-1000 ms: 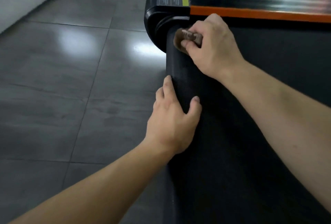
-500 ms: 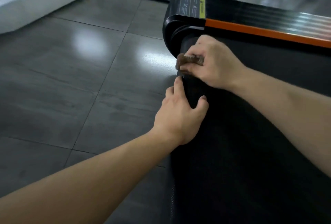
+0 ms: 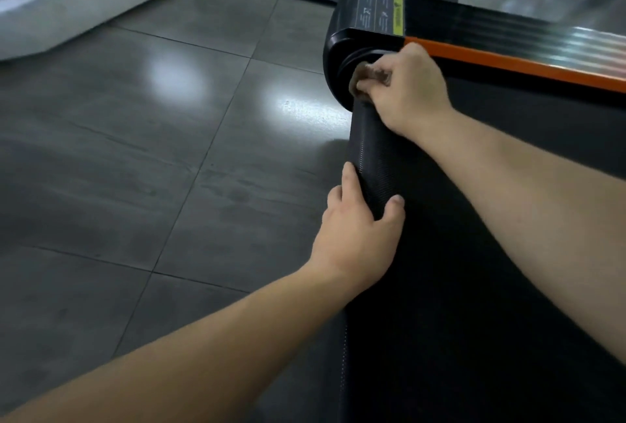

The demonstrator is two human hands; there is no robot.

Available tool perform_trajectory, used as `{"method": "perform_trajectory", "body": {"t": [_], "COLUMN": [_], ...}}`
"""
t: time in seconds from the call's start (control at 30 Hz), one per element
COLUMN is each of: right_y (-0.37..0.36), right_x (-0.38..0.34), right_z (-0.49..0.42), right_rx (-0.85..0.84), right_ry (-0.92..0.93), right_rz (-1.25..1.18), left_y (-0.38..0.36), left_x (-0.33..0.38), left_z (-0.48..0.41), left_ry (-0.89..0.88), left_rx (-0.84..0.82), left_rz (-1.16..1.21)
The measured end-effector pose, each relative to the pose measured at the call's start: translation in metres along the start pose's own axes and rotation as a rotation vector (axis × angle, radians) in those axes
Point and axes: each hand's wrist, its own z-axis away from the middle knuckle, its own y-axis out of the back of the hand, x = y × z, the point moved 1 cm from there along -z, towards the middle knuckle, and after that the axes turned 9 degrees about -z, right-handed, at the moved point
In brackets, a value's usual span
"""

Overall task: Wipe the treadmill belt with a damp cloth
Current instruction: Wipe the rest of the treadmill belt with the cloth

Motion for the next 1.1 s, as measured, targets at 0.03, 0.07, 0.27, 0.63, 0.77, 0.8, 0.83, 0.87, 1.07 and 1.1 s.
{"method": "perform_trajectory", "body": {"t": [0.03,0.07,0.27,0.63,0.77,0.8,0.83,0.87,1.07,1.1], "right_y": [-0.002,-0.001,0.031,0.036,0.023,0.031,0.038,0.043,0.027,0.034], "right_x": [-0.005,-0.010,0.035,0.052,0.024,0.027,0.037,0.049,0.025,0.027], "right_z": [0.013,0.027,-0.004,0.020,0.066,0.069,0.061,0.049,0.082,0.090], "right_rx": [-0.089,-0.227,-0.016,0.128,-0.082,-0.131,-0.108,-0.013,0.006,-0.066], "right_ry": [0.090,0.189,0.019,-0.191,0.097,0.130,0.093,-0.013,-0.063,-0.008], "right_rz": [0.002,-0.032,-0.053,-0.090,-0.178,-0.183,-0.148,-0.116,-0.154,-0.166], "left_y": [-0.002,-0.003,-0.012,-0.011,-0.011,-0.011,-0.012,-0.012,-0.012,-0.011], "left_x": [-0.003,-0.007,-0.016,-0.012,-0.013,-0.013,-0.014,-0.015,-0.015,-0.014], "left_z": [0.007,0.014,0.031,0.031,0.030,0.029,0.029,0.029,0.029,0.029], "left_ry": [0.001,-0.004,-0.062,-0.042,-0.041,-0.041,-0.039,-0.038,-0.032,-0.034], "left_rx": [-0.018,-0.025,0.072,0.080,0.081,0.084,0.089,0.088,0.093,0.096], "left_rz": [0.014,0.019,-0.017,-0.091,-0.101,-0.097,-0.094,-0.094,-0.095,-0.094]}}
